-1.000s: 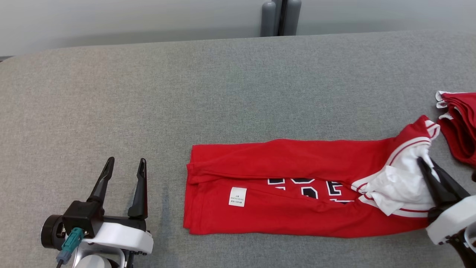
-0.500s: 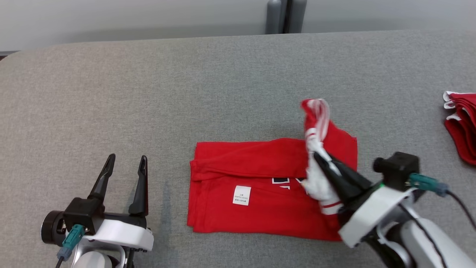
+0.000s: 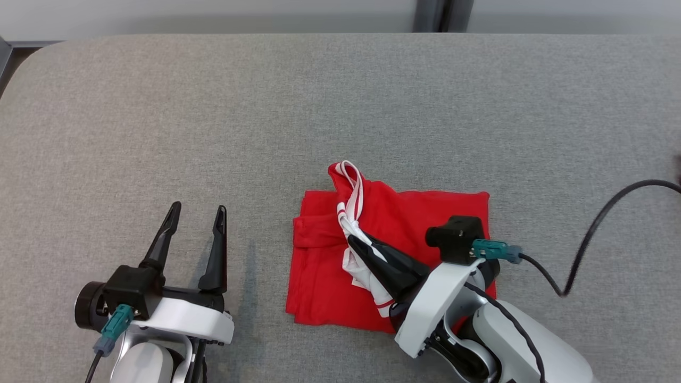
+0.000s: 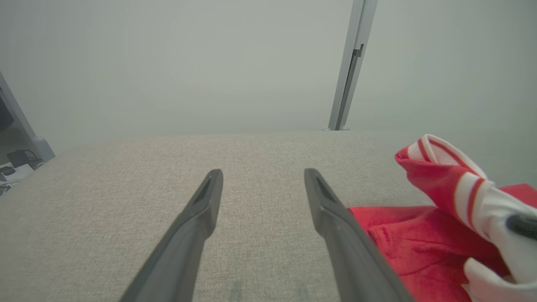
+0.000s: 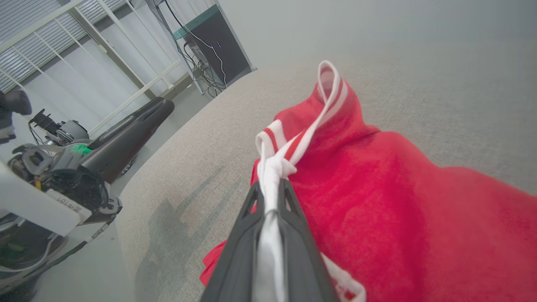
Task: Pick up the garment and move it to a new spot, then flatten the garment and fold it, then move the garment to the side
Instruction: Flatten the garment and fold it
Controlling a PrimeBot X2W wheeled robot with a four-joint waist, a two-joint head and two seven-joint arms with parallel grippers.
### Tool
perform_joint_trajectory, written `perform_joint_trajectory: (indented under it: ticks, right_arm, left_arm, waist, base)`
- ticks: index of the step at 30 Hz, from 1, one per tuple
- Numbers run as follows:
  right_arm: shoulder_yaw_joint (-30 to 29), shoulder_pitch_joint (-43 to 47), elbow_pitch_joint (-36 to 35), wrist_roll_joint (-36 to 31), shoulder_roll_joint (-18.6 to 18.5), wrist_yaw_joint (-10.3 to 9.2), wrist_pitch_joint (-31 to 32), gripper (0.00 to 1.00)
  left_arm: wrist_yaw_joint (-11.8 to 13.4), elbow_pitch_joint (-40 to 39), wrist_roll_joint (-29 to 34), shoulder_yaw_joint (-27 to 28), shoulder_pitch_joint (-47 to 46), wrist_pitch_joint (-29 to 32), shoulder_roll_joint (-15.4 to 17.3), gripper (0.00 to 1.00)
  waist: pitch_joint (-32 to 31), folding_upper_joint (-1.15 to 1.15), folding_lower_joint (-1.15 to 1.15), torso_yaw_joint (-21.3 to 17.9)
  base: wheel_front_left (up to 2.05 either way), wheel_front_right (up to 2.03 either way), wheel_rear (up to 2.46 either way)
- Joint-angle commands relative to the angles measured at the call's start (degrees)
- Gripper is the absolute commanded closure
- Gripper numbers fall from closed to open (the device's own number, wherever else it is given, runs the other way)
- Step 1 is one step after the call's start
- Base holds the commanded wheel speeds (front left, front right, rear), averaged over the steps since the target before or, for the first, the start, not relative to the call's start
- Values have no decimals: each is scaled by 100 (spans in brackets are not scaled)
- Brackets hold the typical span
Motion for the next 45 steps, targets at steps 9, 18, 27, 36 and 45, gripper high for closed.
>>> perform_joint_trajectory:
  ticks: [9,18,27,36,45]
  right_arm:
    - [652,-500,620,596,54,3,-480,0]
    - [723,-873,489,780,-183,2,-1286,0]
    - [-1146,-258,102,-387,-572,2,-1486,0]
    - [-3019,1162,-414,-1434,-836,2,-1488,0]
    - [-3860,2070,-921,-1904,-787,2,-1222,0]
  left_arm:
    - [-54,77,66,32,-123,1,-77,0]
    - [-111,101,136,92,-112,1,-116,0]
    - [-79,51,186,216,34,1,-149,0]
    - [-66,-95,216,410,184,1,-111,0]
    - [-10,-235,233,528,475,1,-42,0]
  waist:
    - [98,0,0,74]
    - [39,0,0,37]
    - [-163,0,0,-82]
    - [-331,0,0,-227]
    - [-561,0,0,-378]
  base:
    - [0,0,0]
    - [0,0,0]
    - [0,0,0]
    - [0,0,0]
    - [0,0,0]
